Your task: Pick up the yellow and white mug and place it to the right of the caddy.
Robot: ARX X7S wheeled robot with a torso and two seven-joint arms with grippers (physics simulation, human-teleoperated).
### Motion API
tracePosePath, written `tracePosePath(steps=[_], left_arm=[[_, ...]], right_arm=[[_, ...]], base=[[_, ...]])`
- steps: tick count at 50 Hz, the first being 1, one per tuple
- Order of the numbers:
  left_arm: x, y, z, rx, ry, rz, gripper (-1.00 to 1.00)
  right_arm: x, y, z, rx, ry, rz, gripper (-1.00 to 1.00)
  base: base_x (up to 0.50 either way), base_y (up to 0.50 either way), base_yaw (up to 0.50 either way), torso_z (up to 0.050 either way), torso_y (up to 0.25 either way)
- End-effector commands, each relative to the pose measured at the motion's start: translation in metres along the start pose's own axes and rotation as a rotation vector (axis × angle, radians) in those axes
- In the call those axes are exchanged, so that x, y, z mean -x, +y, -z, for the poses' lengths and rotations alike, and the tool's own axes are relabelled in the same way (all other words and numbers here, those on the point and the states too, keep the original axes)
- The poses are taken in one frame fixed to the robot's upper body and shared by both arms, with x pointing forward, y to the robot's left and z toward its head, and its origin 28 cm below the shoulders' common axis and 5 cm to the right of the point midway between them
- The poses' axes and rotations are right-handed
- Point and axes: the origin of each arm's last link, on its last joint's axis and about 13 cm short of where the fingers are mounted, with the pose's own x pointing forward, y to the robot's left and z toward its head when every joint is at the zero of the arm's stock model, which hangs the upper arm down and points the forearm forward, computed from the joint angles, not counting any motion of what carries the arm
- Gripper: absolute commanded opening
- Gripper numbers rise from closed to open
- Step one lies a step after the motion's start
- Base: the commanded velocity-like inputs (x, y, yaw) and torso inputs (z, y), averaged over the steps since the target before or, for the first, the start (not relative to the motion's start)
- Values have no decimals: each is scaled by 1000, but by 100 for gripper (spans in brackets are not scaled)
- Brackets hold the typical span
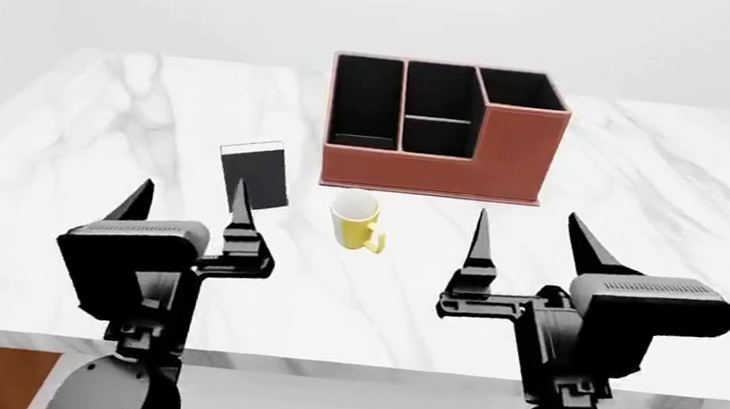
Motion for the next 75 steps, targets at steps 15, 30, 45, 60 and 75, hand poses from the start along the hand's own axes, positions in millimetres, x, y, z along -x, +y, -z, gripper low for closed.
tracePosePath(steps=[15, 30, 45, 60, 75], left_arm=[[-5, 2, -40, 0, -112, 1, 100], [-5, 6, -47, 19, -133, -4, 100], [-4, 8, -49, 16, -142, -7, 100], [-5, 10, -52, 19, -153, -17, 100], [-5, 10, -53, 23, -151, -19, 100]], right_arm=[[-3, -3, -39, -57, -124, -47, 100], [-6, 0, -37, -82, -91, -65, 100], [-3, 3, -36, -46, -97, -101, 100], [-3, 7, -34, -9, -99, -129, 100], [-4, 9, -34, -12, -93, -133, 100]], base=[[1, -138, 0, 49, 0], [164, -500, 0, 0, 0], [329, -424, 0, 0, 0], [500, -30, 0, 0, 0], [500, 174, 0, 0, 1]])
